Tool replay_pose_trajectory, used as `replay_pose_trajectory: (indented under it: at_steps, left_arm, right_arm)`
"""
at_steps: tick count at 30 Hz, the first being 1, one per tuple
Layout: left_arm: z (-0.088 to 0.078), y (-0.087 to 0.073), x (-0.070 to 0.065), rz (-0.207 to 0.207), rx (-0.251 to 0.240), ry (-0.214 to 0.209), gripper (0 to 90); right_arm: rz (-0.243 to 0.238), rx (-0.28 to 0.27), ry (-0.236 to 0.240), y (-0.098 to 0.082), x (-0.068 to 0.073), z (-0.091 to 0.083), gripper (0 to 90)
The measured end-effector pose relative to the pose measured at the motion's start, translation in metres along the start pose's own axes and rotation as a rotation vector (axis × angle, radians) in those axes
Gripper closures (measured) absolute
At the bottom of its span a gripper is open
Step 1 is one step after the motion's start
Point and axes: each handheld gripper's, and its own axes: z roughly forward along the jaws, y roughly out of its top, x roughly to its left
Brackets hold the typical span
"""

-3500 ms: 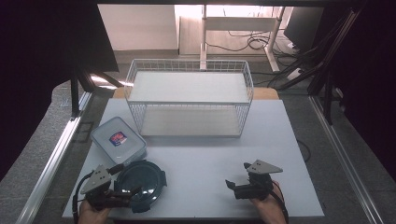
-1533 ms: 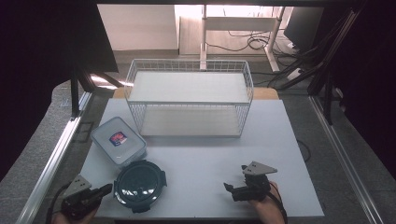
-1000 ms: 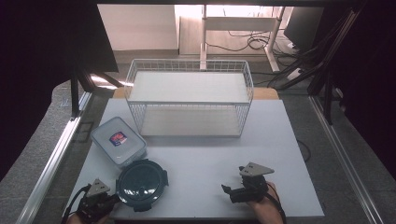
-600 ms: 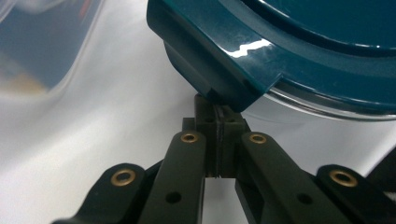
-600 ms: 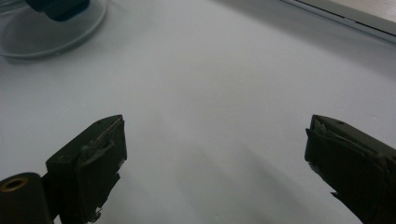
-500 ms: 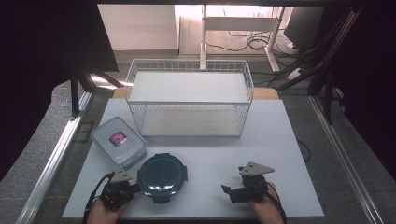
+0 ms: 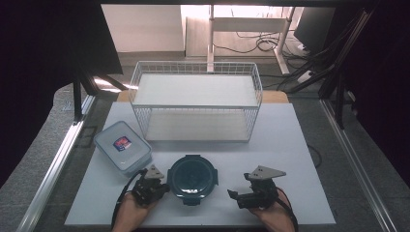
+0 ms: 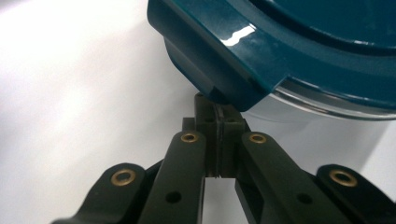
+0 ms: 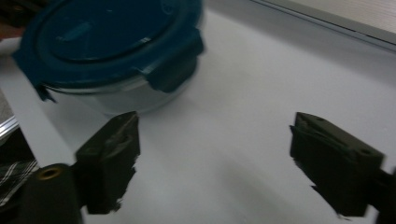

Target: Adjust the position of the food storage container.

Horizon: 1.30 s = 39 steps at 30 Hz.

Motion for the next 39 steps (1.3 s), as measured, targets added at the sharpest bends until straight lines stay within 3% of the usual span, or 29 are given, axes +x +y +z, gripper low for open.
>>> replay_pose_trajectory:
  at_steps: [2,6,7,8,9,12,15,18,22,24,27,31,39]
  left_arm:
    - [0.008,0.009,-0.005,0.019,0.004,-0.018,90.0]
    - [0.027,0.027,-0.016,0.032,-0.017,-0.057,90.0]
    - [0.031,0.031,-0.018,0.050,-0.007,-0.037,90.0]
    - [0.034,0.034,-0.019,0.063,-0.012,-0.044,90.0]
    - [0.037,0.037,-0.018,0.049,-0.019,-0.082,90.0]
    - [0.037,0.036,-0.015,0.029,-0.044,-0.118,90.0]
    - [0.021,0.032,-0.011,0.030,-0.061,-0.081,90.0]
    - [-0.002,0.025,-0.005,0.029,-0.095,-0.032,90.0]
    - [-0.032,0.009,0.007,0.006,-0.152,-0.011,88.6]
    - [-0.045,0.003,0.013,-0.012,-0.183,-0.003,87.5]
    - [-0.057,-0.005,0.024,-0.049,-0.223,0.000,86.4]
    - [-0.064,-0.014,0.037,-0.079,-0.240,0.007,86.1]
    - [-0.072,-0.021,0.047,-0.112,-0.271,0.004,86.0]
  right_arm:
    - [-0.009,0.010,0.006,0.002,0.001,-0.002,27.5]
    - [-0.037,0.009,0.029,0.011,0.004,-0.006,53.6]
    - [-0.041,0.011,0.041,0.014,0.007,-0.007,57.1]
    - [-0.055,-0.012,0.027,0.018,0.010,-0.009,67.9]
    - [-0.071,-0.015,0.052,0.022,0.012,-0.011,74.3]
    - [-0.109,0.007,0.097,0.036,0.023,-0.002,86.9]
    - [-0.169,0.063,0.123,0.050,0.038,0.019,88.9]
    - [-0.195,0.073,0.161,0.066,0.053,0.043,88.9]
    - [-0.225,0.098,0.178,0.088,0.071,0.075,89.0]
    - [-0.235,0.127,0.165,0.097,0.077,0.092,89.0]
    - [-0.291,0.205,0.113,0.102,0.082,0.115,89.2]
    - [-0.288,0.241,0.082,0.105,0.084,0.120,89.5]
    - [-0.264,0.267,0.081,0.101,0.072,0.106,89.6]
